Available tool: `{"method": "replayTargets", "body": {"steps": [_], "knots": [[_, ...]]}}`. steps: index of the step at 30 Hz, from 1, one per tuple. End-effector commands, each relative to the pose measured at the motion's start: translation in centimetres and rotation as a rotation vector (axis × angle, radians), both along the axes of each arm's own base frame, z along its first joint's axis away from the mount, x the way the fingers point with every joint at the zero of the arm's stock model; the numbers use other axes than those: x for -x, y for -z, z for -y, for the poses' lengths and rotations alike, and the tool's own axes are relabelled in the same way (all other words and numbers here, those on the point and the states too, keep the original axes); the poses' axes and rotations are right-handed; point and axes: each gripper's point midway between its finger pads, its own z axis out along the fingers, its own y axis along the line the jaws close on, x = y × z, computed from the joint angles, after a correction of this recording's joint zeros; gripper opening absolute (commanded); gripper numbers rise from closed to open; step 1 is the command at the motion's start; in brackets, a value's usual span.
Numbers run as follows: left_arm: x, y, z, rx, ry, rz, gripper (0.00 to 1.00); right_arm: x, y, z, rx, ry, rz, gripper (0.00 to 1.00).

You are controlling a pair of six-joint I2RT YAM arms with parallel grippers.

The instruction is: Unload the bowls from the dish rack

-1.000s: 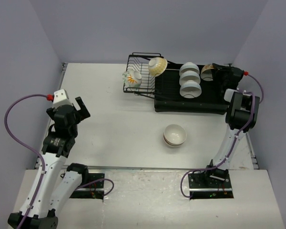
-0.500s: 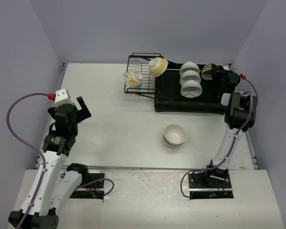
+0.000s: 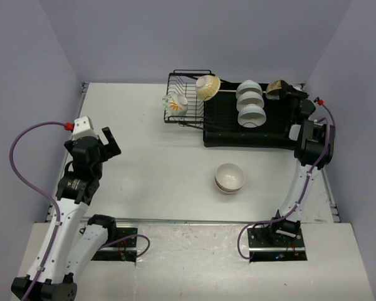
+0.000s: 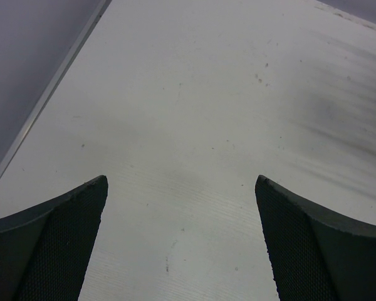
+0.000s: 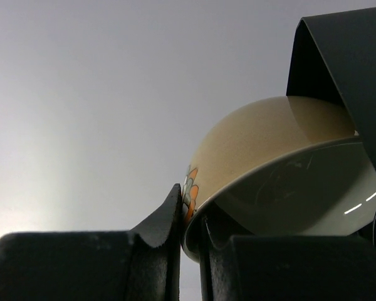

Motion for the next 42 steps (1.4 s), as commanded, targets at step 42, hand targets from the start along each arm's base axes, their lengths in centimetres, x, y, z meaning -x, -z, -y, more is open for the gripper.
{"method": "replayTargets", "body": {"steps": [42], "knots": [[-0.4, -1.4, 0.6, 0.016, 0.045, 0.059, 1.0, 13.2, -24.6, -5.8, 0.385, -0.075, 0.764, 0.0]]}}
